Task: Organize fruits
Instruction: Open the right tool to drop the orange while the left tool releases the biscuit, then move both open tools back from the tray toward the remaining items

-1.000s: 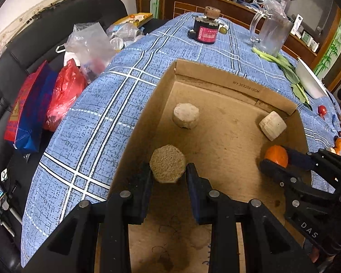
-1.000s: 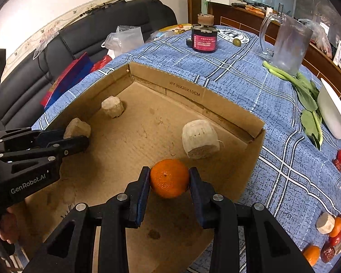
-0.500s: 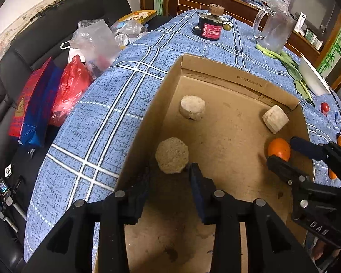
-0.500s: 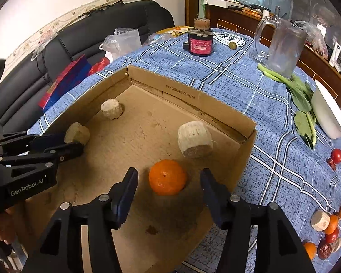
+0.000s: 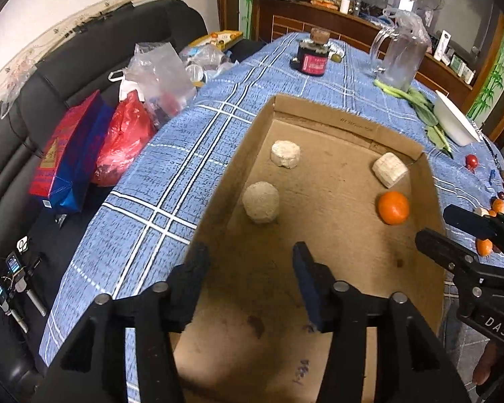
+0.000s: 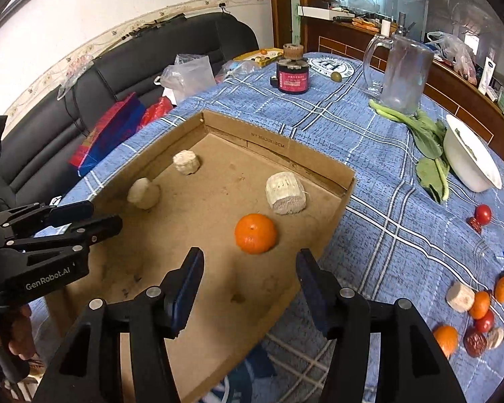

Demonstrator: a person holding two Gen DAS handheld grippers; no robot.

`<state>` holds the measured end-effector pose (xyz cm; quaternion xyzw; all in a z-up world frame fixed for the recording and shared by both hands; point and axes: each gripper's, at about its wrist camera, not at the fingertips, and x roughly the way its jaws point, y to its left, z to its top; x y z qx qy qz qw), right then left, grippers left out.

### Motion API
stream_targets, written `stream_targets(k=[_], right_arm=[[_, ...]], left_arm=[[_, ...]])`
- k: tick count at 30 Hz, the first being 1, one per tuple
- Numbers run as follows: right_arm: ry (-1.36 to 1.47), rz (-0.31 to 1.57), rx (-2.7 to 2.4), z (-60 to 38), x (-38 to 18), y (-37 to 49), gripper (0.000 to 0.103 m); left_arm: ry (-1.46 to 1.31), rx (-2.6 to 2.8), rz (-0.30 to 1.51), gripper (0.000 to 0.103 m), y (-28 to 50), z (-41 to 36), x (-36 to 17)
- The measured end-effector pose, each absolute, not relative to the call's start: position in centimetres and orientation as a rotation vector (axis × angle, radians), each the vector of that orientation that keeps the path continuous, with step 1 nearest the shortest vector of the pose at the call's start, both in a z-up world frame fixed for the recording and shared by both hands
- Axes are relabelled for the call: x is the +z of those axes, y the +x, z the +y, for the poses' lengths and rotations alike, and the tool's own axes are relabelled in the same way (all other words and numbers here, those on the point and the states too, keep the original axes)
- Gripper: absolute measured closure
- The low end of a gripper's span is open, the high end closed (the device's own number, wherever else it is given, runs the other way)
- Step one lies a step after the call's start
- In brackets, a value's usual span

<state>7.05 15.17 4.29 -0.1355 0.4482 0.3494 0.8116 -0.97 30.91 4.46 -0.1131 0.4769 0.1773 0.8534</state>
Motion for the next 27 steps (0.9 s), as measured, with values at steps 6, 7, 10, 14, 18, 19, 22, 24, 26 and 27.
stream_targets(k=[6,7,10,14,18,19,22,24,26,27], right_arm=[[-0.28,0.946,0.747,13.3,5.4,5.2,0.038],[-0.279,0.945,0.747,13.0,5.5,4.9,0.037],[-0.277,0.947,0.744,11.8,5.7,4.0,0.037],[-0.267,0.953,0.736,10.0,5.9,2.9,0.036],[-0.254,0.954,0.72,7.9,6.1,1.9,0.03],[-0.252,0.952,0.716,7.5,6.2,1.7,0.03],[-0.244,0.947,0.7,5.7,6.4,1.2,0.03],[-0.24,0.944,0.683,4.5,6.6,1.0,0.028],[-0.235,0.94,0.663,3.3,6.7,0.8,0.025],[-0.232,0.938,0.656,2.8,6.7,0.7,0.025]], left_arm=[[-0.236,0.403,0.957,0.036,-2.9,29.6,5.9],[-0.239,0.405,0.95,0.036,-3.2,29.3,6.1],[-0.246,0.416,0.936,0.032,-4.1,28.7,6.7],[-0.233,0.441,0.909,0.028,-5.3,27.7,7.4],[-0.238,0.456,0.908,0.027,-6.0,26.7,7.7],[-0.245,0.46,0.906,0.027,-6.2,26.5,7.7],[-0.256,0.463,0.901,0.027,-6.4,25.6,7.7],[-0.249,0.457,0.909,0.027,-6.1,24.8,7.6],[-0.237,0.443,0.912,0.027,-5.7,23.7,7.6],[-0.227,0.43,0.91,0.027,-5.4,22.8,7.7]])
